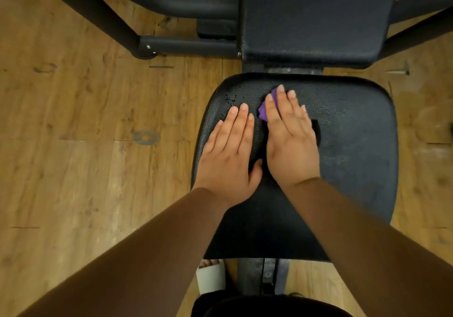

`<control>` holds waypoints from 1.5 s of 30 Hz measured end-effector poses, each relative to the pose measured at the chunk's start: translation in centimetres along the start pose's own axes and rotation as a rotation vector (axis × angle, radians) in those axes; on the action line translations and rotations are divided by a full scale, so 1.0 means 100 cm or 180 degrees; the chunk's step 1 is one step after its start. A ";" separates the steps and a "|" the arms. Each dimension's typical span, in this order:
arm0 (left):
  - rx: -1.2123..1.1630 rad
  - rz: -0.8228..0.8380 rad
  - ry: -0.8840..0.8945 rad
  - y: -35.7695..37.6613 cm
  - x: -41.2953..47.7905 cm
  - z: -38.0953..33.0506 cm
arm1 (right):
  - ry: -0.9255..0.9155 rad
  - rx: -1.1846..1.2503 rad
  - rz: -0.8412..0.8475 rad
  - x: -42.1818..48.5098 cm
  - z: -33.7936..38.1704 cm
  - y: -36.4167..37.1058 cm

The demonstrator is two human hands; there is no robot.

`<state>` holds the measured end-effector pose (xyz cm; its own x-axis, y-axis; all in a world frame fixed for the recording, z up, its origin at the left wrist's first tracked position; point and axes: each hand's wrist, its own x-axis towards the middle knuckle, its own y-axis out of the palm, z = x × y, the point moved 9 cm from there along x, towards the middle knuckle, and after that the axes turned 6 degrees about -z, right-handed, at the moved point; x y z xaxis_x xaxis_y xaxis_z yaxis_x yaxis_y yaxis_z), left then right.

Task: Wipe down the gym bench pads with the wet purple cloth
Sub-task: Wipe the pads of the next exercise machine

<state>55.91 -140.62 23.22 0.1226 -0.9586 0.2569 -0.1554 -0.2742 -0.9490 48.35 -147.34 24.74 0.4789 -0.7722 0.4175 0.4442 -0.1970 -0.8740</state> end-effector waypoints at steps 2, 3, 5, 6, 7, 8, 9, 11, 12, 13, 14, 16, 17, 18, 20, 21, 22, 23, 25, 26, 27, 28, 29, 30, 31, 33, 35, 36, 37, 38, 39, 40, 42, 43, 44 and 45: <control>-0.0115 -0.0102 -0.0008 -0.009 0.001 0.006 | -0.0335 -0.0066 0.0121 0.002 -0.006 -0.003; -0.0091 -0.0145 -0.0044 -0.012 0.002 0.013 | -0.0245 -0.0100 0.0098 0.008 -0.017 -0.007; 0.0005 -0.0177 -0.0189 -0.014 0.003 0.029 | 0.0322 -0.0106 -0.0088 0.019 -0.036 -0.017; 0.0025 -0.0173 -0.0241 -0.012 0.003 0.036 | 0.0550 -0.0109 -0.0186 0.022 -0.037 -0.018; 0.0019 -0.0168 -0.0246 -0.009 0.002 0.039 | 0.0596 -0.0115 -0.0222 0.023 -0.028 -0.017; -0.0003 -0.0172 -0.0225 -0.007 0.001 0.040 | 0.0449 -0.0095 -0.0188 0.022 -0.013 -0.011; -0.0029 -0.0191 -0.0196 -0.005 0.001 0.041 | 0.0167 -0.0056 -0.0108 0.020 0.003 -0.003; -0.0088 -0.0217 -0.0160 -0.004 0.001 0.040 | -0.0331 0.0059 0.0105 0.013 0.021 0.007; -0.0106 -0.0225 -0.0156 -0.004 0.001 0.041 | -0.0449 0.0086 0.0162 0.014 0.020 0.007; -0.0121 -0.0236 -0.0145 -0.004 0.000 0.042 | -0.0454 0.0061 0.0174 0.017 0.014 0.005; -0.0133 -0.0246 -0.0131 -0.004 0.001 0.041 | -0.0324 0.0011 0.0135 0.022 0.006 0.001; -0.0148 -0.0257 -0.0118 -0.005 0.001 0.041 | 0.0221 -0.0047 -0.0067 0.031 -0.008 -0.005; -0.0164 -0.0269 -0.0114 -0.005 0.001 0.041 | 0.0433 -0.0060 -0.0154 0.032 -0.006 -0.007; -0.0182 -0.0283 -0.0111 -0.005 0.001 0.042 | 0.0478 -0.0029 -0.0179 0.031 0.003 -0.004; -0.0228 -0.0288 -0.0107 -0.004 0.001 0.042 | 0.0061 0.0139 -0.0031 0.023 0.029 0.006; -0.0251 -0.0278 -0.0109 -0.003 0.000 0.042 | -0.0208 0.0202 0.0099 0.019 0.037 0.010; -0.0282 -0.0275 -0.0111 -0.003 0.000 0.043 | -0.0378 0.0204 0.0172 0.018 0.037 0.011; -0.0319 -0.0293 -0.0111 -0.003 0.000 0.042 | -0.0398 0.0145 0.0146 0.021 0.029 0.008; -0.0371 -0.0344 -0.0116 -0.004 0.001 0.042 | 0.0038 0.0013 -0.0096 0.033 0.002 -0.001; -0.0385 -0.0359 -0.0123 -0.004 0.001 0.042 | 0.0342 -0.0009 -0.0232 0.037 -0.008 -0.006; -0.0400 -0.0365 -0.0121 -0.004 0.001 0.043 | 0.0543 -0.0028 -0.0323 0.037 -0.009 -0.007; -0.0418 -0.0363 -0.0107 -0.004 0.000 0.043 | 0.0556 -0.0043 -0.0342 0.036 -0.002 -0.006; -0.0436 -0.0353 -0.0095 -0.004 0.000 0.043 | 0.0369 -0.0012 -0.0280 0.033 0.011 -0.002; -0.0451 -0.0343 -0.0090 -0.004 0.000 0.043 | 0.0041 0.0055 -0.0150 0.028 0.025 0.004; -0.0466 -0.0334 -0.0092 -0.004 0.000 0.043 | -0.0312 0.0138 0.0021 0.022 0.036 0.008; -0.0487 -0.0310 -0.0095 -0.003 0.000 0.043 | -0.0729 0.0172 0.0233 0.020 0.037 0.009; -0.0457 -0.0307 -0.0090 -0.003 0.001 0.043 | -0.0586 0.0056 0.0136 0.032 0.020 0.005; -0.0443 -0.0304 -0.0088 -0.003 0.001 0.042 | -0.0345 0.0042 0.0010 0.039 0.011 0.001; -0.0439 -0.0299 -0.0089 -0.003 0.000 0.043 | -0.0124 0.0055 -0.0106 0.043 0.006 -0.001; -0.0440 -0.0293 -0.0086 -0.003 0.000 0.043 | -0.0024 0.0072 -0.0177 0.042 0.008 -0.001; -0.0442 -0.0285 -0.0083 -0.003 0.000 0.043 | -0.0100 0.0099 -0.0158 0.038 0.015 0.001; -0.0443 -0.0279 -0.0084 -0.002 0.001 0.043 | -0.0340 0.0151 -0.0052 0.031 0.024 0.005; -0.0481 -0.0270 -0.0090 -0.002 0.000 0.043 | -0.1018 0.0208 0.0283 0.011 0.039 0.013; -0.0500 -0.0274 -0.0088 -0.002 -0.001 0.043 | -0.1264 0.0183 0.0408 0.007 0.040 0.012; -0.0502 -0.0288 -0.0084 -0.002 -0.001 0.042 | -0.1373 0.0128 0.0441 0.010 0.037 0.012; -0.0488 -0.0311 -0.0084 -0.003 -0.001 0.042 | -0.1316 0.0068 0.0388 0.018 0.032 0.011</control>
<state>60.11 -140.16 22.70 0.1697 -0.9251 0.3397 -0.2888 -0.3762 -0.8804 52.11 -147.05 25.36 0.7900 -0.4811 0.3799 0.3792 -0.1034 -0.9195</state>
